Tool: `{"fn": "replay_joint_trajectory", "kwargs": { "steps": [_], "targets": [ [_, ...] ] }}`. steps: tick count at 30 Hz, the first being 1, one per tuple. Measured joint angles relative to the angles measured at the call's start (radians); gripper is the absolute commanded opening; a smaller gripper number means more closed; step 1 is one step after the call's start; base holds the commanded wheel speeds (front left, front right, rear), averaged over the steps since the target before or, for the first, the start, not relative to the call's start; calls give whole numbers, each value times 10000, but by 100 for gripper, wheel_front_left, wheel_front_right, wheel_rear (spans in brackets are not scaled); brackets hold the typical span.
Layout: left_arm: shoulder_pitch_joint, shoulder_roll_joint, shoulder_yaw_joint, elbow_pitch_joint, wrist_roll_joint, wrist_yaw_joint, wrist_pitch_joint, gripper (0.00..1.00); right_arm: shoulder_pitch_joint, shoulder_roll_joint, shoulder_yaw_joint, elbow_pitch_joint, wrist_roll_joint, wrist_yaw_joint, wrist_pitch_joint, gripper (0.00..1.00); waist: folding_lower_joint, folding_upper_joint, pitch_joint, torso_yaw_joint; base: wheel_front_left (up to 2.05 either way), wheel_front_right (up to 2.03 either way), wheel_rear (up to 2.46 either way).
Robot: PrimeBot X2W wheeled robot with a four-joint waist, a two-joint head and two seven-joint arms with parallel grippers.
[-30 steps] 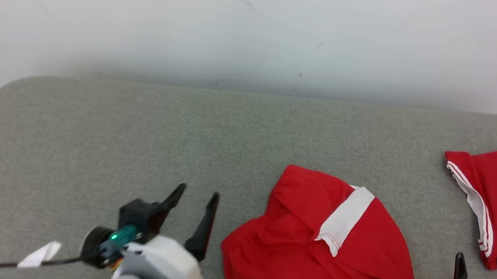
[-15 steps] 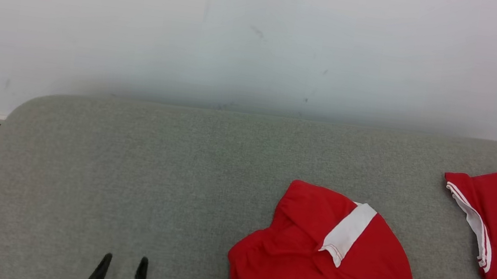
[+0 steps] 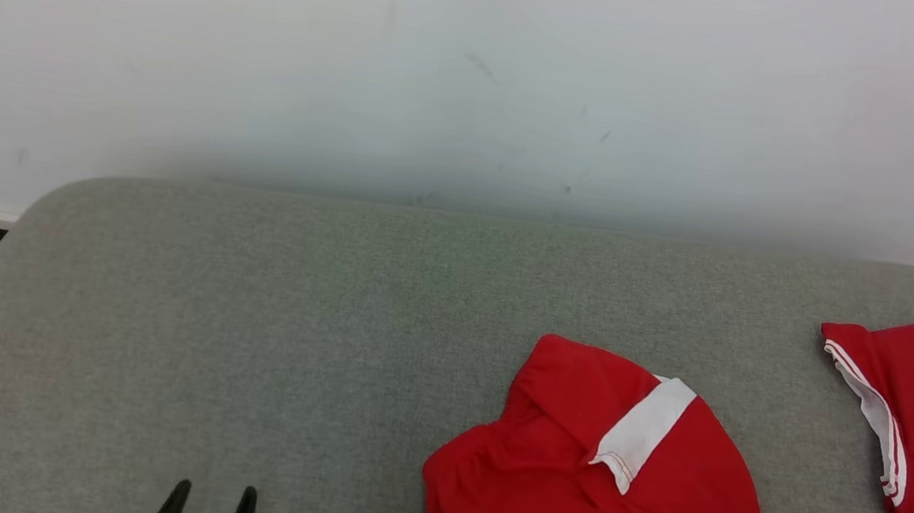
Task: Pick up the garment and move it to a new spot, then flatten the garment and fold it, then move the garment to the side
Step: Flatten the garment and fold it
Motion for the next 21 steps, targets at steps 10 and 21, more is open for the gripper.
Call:
{"fn": "replay_joint_trajectory", "kwargs": {
  "steps": [10,21],
  "targets": [
    [53,-506,769,123,573,-627,0,100,-10,-4,148,52,2,0,0,100,0,0,37,-89,0,0,0],
    [36,-721,1168,188,876,-1014,0,100,-32,-8,259,82,75,0,0,100,0,0,42,-136,0,0,0]
  ]
}}
